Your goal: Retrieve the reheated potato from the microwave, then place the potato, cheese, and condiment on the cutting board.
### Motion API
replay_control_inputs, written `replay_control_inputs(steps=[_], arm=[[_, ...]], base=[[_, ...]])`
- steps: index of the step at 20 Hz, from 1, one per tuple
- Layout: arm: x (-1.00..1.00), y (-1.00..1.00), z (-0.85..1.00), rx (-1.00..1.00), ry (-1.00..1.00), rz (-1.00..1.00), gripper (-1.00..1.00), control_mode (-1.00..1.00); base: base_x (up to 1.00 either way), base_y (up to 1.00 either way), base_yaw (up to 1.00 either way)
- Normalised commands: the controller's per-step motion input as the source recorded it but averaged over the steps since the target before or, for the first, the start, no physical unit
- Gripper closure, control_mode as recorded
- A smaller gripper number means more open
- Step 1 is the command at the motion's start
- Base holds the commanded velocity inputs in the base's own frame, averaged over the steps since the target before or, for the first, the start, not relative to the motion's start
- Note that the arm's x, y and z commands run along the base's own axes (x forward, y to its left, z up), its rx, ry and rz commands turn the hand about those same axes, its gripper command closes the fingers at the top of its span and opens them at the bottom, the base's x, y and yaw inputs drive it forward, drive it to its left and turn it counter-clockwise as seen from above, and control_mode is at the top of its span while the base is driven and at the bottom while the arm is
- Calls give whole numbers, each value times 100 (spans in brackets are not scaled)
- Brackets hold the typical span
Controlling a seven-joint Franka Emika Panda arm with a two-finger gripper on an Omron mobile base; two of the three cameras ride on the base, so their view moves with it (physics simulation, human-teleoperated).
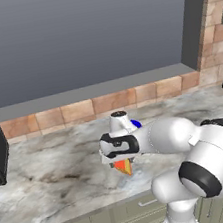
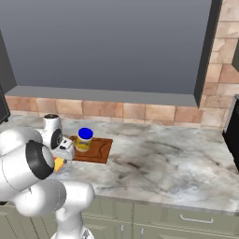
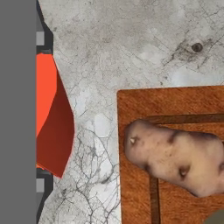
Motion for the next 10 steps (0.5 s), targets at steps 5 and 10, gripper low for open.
replay_control_inputs(steps=[5,10], arm=[[-32,-22,-38,0,-8,0,100,-100],[-26,-28,3,14,-6,0,100,-100]], base=[[0,0,0],[0,0,0]])
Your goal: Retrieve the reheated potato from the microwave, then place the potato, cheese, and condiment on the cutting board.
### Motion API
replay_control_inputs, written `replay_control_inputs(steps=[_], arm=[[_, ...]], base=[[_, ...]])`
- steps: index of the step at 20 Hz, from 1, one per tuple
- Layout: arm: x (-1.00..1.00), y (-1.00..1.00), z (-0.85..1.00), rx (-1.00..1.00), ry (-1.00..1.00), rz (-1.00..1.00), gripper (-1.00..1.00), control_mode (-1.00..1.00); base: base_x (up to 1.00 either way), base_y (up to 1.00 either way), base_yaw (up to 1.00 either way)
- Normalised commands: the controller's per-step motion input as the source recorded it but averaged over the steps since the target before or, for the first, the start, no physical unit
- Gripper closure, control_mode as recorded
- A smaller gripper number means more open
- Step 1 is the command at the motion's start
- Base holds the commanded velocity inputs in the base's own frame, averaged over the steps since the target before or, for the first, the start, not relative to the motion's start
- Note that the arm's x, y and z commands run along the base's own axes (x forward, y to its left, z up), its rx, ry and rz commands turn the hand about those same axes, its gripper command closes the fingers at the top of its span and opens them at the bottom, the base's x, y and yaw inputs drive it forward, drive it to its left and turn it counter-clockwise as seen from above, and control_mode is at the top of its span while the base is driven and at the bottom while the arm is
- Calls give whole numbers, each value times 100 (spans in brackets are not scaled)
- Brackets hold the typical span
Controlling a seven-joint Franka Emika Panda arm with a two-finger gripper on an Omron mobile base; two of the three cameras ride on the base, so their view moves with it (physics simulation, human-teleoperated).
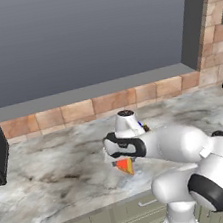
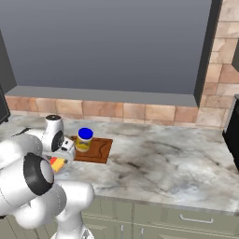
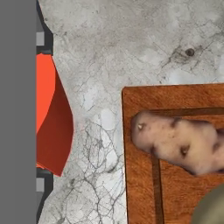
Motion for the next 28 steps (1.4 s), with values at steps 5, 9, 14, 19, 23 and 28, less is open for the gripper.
replay_control_inputs(steps=[5,9,14,19,23,28], arm=[[-10,-39,36,16,0,0,100,-100],[-8,-43,43,8,0,0,100,-100],[0,-53,39,4,0,0,100,-100],[0,-60,25,1,0,1,100,-100],[6,-62,15,1,0,1,100,-100],[26,-53,10,6,0,1,100,-100]], base=[[0,0,0],[0,0,0],[0,0,0],[0,0,0],[0,0,0],[0,0,0]])
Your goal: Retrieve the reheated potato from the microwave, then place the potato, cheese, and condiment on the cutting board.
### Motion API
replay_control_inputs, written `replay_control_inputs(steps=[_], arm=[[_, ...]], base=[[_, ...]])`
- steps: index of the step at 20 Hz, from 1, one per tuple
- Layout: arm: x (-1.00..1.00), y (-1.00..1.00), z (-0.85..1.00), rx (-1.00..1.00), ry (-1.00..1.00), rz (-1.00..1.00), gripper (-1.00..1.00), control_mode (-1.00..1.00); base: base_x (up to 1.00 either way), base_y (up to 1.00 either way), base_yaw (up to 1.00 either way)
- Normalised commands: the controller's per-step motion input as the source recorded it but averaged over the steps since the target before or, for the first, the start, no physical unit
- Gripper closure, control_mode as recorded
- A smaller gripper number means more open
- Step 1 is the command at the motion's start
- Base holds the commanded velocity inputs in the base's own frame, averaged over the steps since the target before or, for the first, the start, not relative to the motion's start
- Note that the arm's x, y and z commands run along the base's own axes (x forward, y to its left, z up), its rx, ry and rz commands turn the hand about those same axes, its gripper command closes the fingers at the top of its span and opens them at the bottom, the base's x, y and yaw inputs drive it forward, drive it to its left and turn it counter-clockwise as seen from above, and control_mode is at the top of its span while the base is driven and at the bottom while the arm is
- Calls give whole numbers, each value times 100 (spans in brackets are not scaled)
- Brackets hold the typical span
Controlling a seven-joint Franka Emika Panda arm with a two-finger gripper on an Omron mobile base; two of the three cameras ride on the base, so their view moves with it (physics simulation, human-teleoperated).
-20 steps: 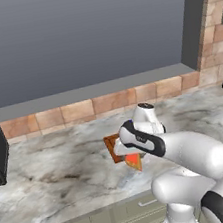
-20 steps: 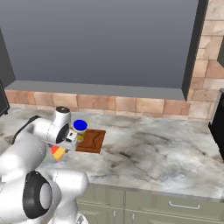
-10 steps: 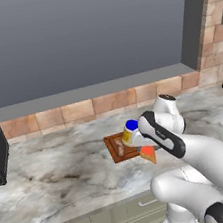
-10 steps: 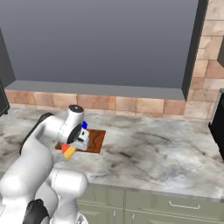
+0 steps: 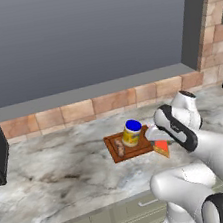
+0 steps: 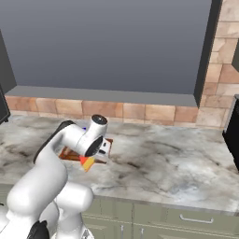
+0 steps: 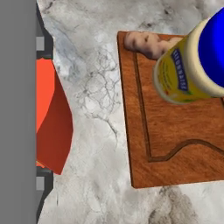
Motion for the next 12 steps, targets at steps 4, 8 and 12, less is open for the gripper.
replay_control_inputs(steps=[4,8,12], arm=[[47,-43,0,3,0,1,100,-100],[53,-25,0,3,0,2,100,-100],[55,-12,3,8,0,3,100,-100]], base=[[0,0,0],[0,0,0],[0,0,0]])
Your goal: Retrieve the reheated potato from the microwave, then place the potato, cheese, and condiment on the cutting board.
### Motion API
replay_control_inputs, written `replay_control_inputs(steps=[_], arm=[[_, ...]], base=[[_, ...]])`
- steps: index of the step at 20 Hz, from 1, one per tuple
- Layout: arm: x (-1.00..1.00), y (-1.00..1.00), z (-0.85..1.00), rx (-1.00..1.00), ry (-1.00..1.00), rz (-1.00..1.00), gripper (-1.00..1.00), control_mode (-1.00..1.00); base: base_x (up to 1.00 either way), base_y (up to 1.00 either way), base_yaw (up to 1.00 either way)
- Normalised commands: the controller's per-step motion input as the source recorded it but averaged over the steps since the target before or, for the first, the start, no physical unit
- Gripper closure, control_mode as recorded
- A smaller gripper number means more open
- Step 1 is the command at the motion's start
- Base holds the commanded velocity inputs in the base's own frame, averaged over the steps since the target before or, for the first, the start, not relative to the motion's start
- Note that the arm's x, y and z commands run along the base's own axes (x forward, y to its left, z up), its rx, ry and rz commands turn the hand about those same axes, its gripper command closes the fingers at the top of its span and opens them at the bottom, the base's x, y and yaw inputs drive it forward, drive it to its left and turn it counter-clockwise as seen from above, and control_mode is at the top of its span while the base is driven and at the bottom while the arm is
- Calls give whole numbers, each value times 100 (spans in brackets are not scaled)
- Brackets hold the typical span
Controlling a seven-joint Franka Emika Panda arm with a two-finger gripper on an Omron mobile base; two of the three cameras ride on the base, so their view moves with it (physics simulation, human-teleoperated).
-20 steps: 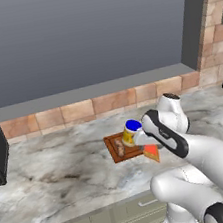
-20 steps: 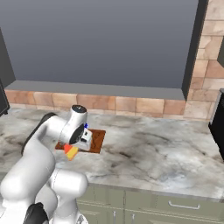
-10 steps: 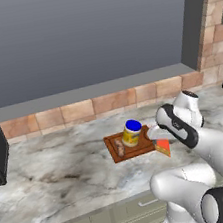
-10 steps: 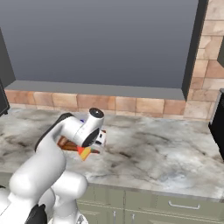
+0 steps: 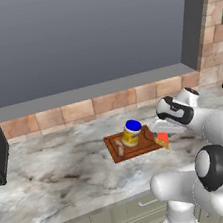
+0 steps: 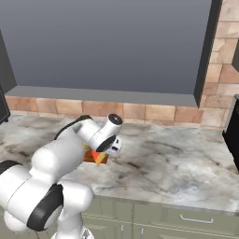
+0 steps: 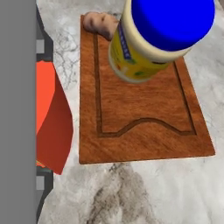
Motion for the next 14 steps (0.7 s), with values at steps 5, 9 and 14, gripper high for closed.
replay_control_inputs(steps=[5,9,14], arm=[[46,0,0,4,0,1,100,-100],[36,11,-3,0,0,1,100,-100],[32,15,-13,0,0,0,100,-100]], base=[[0,0,0],[0,0,0],[0,0,0]])
